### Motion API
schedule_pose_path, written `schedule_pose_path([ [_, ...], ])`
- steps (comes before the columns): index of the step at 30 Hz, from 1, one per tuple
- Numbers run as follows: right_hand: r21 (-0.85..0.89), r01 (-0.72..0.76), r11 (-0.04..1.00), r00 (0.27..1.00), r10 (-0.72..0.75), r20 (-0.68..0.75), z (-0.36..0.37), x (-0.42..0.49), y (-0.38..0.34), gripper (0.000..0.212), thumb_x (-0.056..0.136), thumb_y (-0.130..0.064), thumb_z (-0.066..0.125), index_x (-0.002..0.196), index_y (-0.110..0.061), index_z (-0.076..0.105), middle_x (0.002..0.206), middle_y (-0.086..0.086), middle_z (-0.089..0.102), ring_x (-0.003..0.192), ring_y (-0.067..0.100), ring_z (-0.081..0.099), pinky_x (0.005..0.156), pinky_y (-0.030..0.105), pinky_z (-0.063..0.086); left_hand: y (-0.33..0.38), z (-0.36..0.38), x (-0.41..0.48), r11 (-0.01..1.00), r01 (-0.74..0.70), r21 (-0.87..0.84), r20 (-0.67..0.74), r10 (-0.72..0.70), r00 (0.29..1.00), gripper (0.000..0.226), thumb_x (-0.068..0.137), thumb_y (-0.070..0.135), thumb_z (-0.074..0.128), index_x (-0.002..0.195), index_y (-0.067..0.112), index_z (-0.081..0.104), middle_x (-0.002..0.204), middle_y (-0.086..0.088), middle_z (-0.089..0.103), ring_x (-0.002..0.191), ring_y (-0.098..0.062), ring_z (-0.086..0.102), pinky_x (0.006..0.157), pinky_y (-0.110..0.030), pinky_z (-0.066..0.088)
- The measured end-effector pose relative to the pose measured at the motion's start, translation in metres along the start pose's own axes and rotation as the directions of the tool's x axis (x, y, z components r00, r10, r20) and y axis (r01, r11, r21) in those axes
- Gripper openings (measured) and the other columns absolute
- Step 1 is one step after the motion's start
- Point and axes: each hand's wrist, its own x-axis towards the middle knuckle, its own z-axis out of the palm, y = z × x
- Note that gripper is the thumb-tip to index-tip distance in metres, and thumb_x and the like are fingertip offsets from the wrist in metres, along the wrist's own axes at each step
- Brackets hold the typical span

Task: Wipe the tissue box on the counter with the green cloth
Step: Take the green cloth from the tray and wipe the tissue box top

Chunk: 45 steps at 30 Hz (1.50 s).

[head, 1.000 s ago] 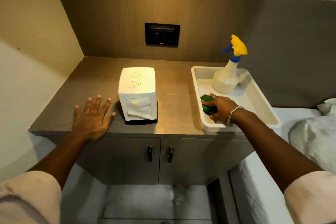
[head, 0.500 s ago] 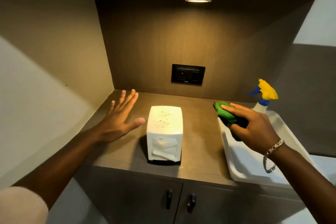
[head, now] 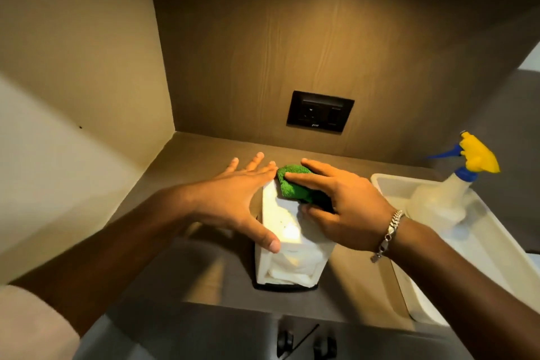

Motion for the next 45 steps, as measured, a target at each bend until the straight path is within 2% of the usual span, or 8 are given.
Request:
schedule_pose_path([
  [6,0.042,0.117,0.992,0.993,-0.116,-0.03,0.017,-0.041,0.005,0.054,0.083,-0.07,0.022,0.133,-0.056,0.037,0.156,-0.03,0.01,0.148,0.007,0.001,0.114,0.039,0.027,-0.001,-0.001,0.002,0.998,-0.015,-0.053,0.026,0.017,1.0,0.13,0.054,0.07,0.072,0.148,0.027,-0.007,0.16,0.007,-0.013,0.138,-0.004,-0.029,0.114,-0.046,-0.021],
  [14,-0.056,0.093,0.994,0.996,-0.094,-0.002,0.0,-0.002,0.002,0.04,0.092,-0.043,0.046,0.131,-0.049,0.045,0.156,-0.012,0.027,0.144,0.024,0.026,0.106,0.049,0.043,0.002,-0.006,0.003,0.999,0.024,-0.024,0.09,-0.022,0.996,0.133,0.053,0.07,0.07,0.147,0.027,-0.014,0.157,0.007,-0.022,0.13,-0.001,-0.032,0.11,-0.042,-0.027],
  [20,-0.165,0.258,0.952,0.965,-0.262,-0.004,0.009,-0.043,-0.001,0.046,0.085,-0.038,0.045,0.13,-0.047,0.048,0.154,-0.009,0.034,0.142,0.029,0.031,0.085,0.054,0.057,0.001,-0.005,0.005,1.0,0.018,0.026,0.06,-0.019,0.998,0.137,0.047,0.078,0.066,0.148,0.027,-0.009,0.159,0.007,-0.016,0.138,-0.004,-0.029,0.108,-0.038,-0.028],
  [25,-0.091,0.26,0.961,0.965,-0.262,-0.012,-0.003,-0.037,0.026,0.056,0.082,-0.017,0.062,0.127,-0.047,0.052,0.152,-0.012,0.035,0.14,0.024,0.035,0.096,0.053,0.051,0.001,-0.006,0.008,0.998,0.06,0.006,0.081,-0.06,0.995,0.135,0.047,0.075,0.067,0.148,0.028,-0.01,0.158,0.008,-0.019,0.131,-0.001,-0.031,0.102,-0.033,-0.029],
  [29,-0.145,0.202,0.969,0.978,-0.207,-0.025,-0.001,-0.012,0.0,0.048,0.086,-0.027,0.057,0.129,-0.046,0.05,0.153,-0.007,0.035,0.14,0.029,0.034,0.103,0.053,0.045,0.009,-0.009,0.003,0.997,0.081,0.01,0.086,-0.081,0.993,0.133,0.049,0.07,0.07,0.148,0.03,-0.009,0.154,0.013,-0.022,0.125,0.001,-0.031,0.102,-0.032,-0.026],
  [34,-0.156,0.365,0.918,0.928,-0.372,-0.013,0.009,-0.046,-0.001,0.054,0.075,-0.021,0.06,0.125,-0.042,0.055,0.149,-0.004,0.043,0.138,0.033,0.038,0.076,0.054,0.059,0.015,-0.011,-0.002,0.998,0.065,0.014,0.076,-0.066,0.995,0.135,0.049,0.068,0.074,0.149,0.026,-0.007,0.157,0.01,-0.017,0.124,0.003,-0.03,0.106,-0.032,-0.024],
  [36,-0.128,0.394,0.91,0.919,-0.395,0.014,0.006,-0.057,0.016,0.057,0.074,-0.016,0.067,0.124,-0.043,0.056,0.149,-0.009,0.042,0.139,0.026,0.037,0.079,0.051,0.059,0.018,-0.012,-0.003,0.995,0.098,-0.005,0.087,-0.097,0.992,0.132,0.053,0.061,0.076,0.149,0.026,-0.008,0.147,0.019,-0.022,0.118,0.003,-0.03,0.101,-0.029,-0.023],
  [45,-0.153,0.153,0.976,0.975,-0.174,-0.138,-0.005,-0.001,0.004,0.04,0.087,-0.03,0.056,0.124,-0.044,0.056,0.15,-0.007,0.042,0.131,0.025,0.046,0.097,0.041,0.049,0.028,-0.017,-0.004,0.992,0.123,-0.016,0.1,-0.121,0.988,0.126,0.059,0.051,0.079,0.149,0.027,-0.006,0.159,0.007,-0.015,0.119,0.001,-0.024,0.101,-0.03,-0.02],
])
